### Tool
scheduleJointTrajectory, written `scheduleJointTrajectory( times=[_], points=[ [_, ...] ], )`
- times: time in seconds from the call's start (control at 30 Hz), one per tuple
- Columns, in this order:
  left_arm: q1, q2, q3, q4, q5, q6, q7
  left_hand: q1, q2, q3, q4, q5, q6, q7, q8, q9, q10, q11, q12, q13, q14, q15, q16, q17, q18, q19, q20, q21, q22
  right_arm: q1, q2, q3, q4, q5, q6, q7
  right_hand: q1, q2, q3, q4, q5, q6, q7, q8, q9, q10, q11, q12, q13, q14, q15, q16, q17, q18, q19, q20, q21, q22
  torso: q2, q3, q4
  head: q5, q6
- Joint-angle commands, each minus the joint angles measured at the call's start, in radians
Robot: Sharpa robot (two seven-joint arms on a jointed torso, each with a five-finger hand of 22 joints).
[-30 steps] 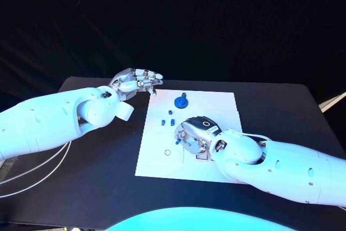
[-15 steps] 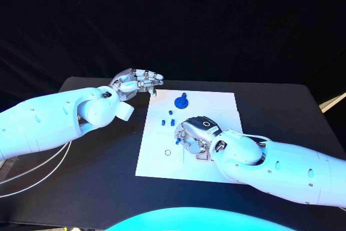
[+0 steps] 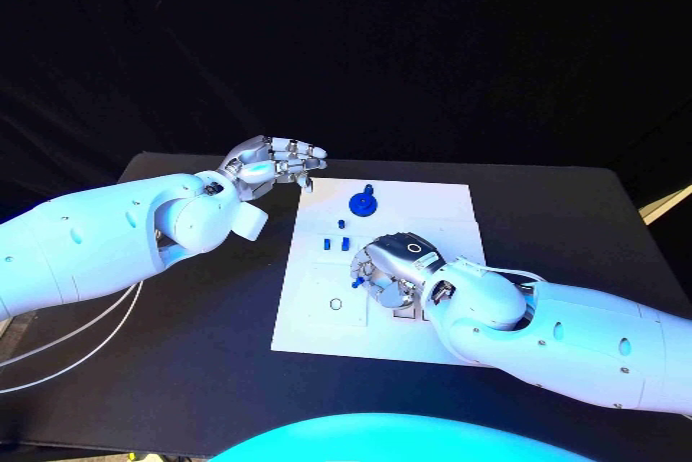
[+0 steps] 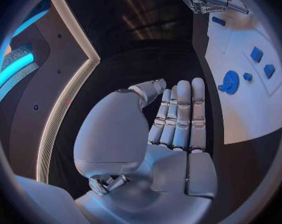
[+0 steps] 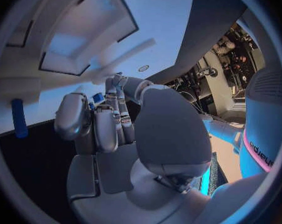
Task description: Assemble the parts on the task board
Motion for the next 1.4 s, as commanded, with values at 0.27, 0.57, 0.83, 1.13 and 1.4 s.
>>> scheduleJointTrajectory(
  times=[0.27,0.57,0.83,1.13,1.4],
  points=[
    [0.001,0.000,0.001,0.002,0.001,0.005,-0.002,-0.004,0.003,-0.041,-0.002,-0.003,-0.014,0.002,0.014,-0.006,-0.017,0.000,-0.008,-0.013,-0.007,0.001,-0.018,-0.010,0.013,0.008,0.003,-0.015,-0.012,-0.001,0.003,0.000,0.001,-0.021,0.014,-0.014,-0.019,0.032,0.033,-0.018,0.012,0.034,0.008,0.036,0.027,0.026,-0.013,0.003,0.022,0.058,-0.002,0.002,0.001,-0.022,0.029,-0.001,0.011,0.070,0.000,-0.0007,-0.0001,-0.001,-0.002],
    [0.001,0.000,0.001,0.002,0.001,0.008,-0.003,-0.004,0.003,-0.043,-0.001,-0.003,-0.016,0.003,0.015,-0.007,-0.020,0.001,-0.009,-0.014,-0.009,0.002,-0.022,-0.012,0.013,0.007,0.003,-0.019,-0.014,-0.001,0.012,0.000,0.006,-0.048,0.012,-0.023,-0.021,0.032,0.033,-0.020,0.013,0.034,0.009,0.036,0.027,0.027,-0.013,0.002,0.022,0.058,-0.002,0.003,0.002,-0.023,0.029,-0.001,0.015,0.072,0.000,-0.0010,0.0001,-0.001,-0.001],
    [0.001,-0.001,0.001,0.003,0.001,0.009,-0.006,-0.004,0.003,-0.043,-0.001,-0.003,-0.016,0.003,0.016,-0.007,-0.021,0.001,-0.009,-0.014,-0.010,0.002,-0.023,-0.013,0.013,0.007,0.004,-0.020,-0.015,-0.001,0.017,-0.001,0.006,-0.043,0.027,-0.024,-0.022,0.032,0.033,-0.021,0.014,0.034,0.009,0.036,0.027,0.027,-0.013,0.001,0.022,0.058,-0.002,0.003,0.002,-0.023,0.030,-0.001,0.015,0.073,0.000,-0.0009,-0.0001,-0.002,-0.002],
    [0.001,-0.002,0.001,0.005,0.001,0.009,-0.007,-0.004,0.004,-0.043,0.000,-0.003,-0.017,0.003,0.016,-0.007,-0.023,0.002,-0.009,-0.015,-0.011,0.003,-0.025,-0.014,0.013,0.006,0.004,-0.022,-0.016,-0.001,0.022,-0.002,0.000,-0.036,0.041,-0.025,-0.026,0.031,0.032,-0.021,0.015,0.033,0.010,0.036,0.028,0.027,-0.012,0.000,0.022,0.058,-0.002,0.002,0.000,-0.022,0.029,-0.001,0.013,0.072,0.000,-0.0007,-0.0003,-0.003,-0.004],
    [0.001,-0.002,0.001,0.005,0.001,0.009,-0.009,-0.003,0.004,-0.043,0.000,-0.003,-0.017,0.003,0.017,-0.007,-0.023,0.002,-0.009,-0.015,-0.011,0.003,-0.026,-0.015,0.013,0.006,0.004,-0.023,-0.016,-0.001,0.024,-0.004,-0.014,-0.018,0.021,-0.036,-0.067,0.021,0.024,-0.019,0.012,-0.040,0.038,-0.006,0.016,-0.042,0.017,-0.048,0.007,0.058,0.022,0.005,-0.001,-0.021,0.021,0.015,-0.008,0.068,0.000,0.0000,0.0000,-0.003,-0.005]
  ],
)
